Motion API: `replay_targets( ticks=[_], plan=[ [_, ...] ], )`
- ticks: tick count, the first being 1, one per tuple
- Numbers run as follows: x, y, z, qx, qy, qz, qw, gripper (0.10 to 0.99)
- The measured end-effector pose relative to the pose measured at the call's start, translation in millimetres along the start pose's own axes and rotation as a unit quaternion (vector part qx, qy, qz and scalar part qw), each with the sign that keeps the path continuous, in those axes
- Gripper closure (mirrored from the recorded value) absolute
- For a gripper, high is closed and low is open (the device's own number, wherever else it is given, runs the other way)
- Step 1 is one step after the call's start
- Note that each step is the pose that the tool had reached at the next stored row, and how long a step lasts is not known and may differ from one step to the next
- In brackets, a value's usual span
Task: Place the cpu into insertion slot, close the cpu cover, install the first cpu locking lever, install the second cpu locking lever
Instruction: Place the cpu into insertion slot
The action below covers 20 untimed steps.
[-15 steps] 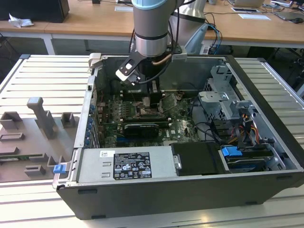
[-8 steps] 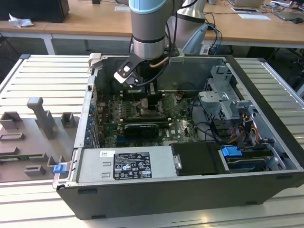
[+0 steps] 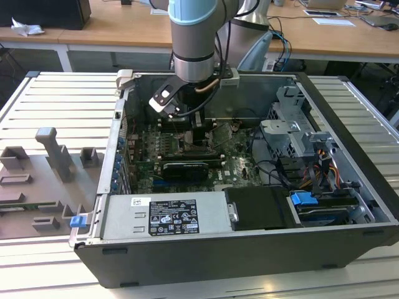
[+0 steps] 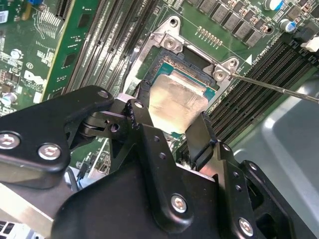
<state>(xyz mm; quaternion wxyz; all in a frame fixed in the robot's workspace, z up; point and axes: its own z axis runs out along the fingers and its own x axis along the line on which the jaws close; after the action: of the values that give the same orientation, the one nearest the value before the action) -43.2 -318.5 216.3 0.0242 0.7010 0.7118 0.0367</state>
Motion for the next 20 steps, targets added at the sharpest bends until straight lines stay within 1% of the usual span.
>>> replay_targets(
  ticks=[5, 11, 14, 20],
  plan=[
    [0.3, -0.5, 4.0, 0.001, -0.0001, 0.0, 1.0, 0.553],
    [1.0, -0.9, 8.7, 0.005, -0.0002, 0.002, 1.0, 0.553],
    [1.1, 0.4, 9.8, 0.0057, -0.0007, 0.008, 0.9999, 0.553],
    [1.1, 0.5, 13.1, 0.0069, -0.0007, 0.009, 0.9999, 0.553]
  ],
)
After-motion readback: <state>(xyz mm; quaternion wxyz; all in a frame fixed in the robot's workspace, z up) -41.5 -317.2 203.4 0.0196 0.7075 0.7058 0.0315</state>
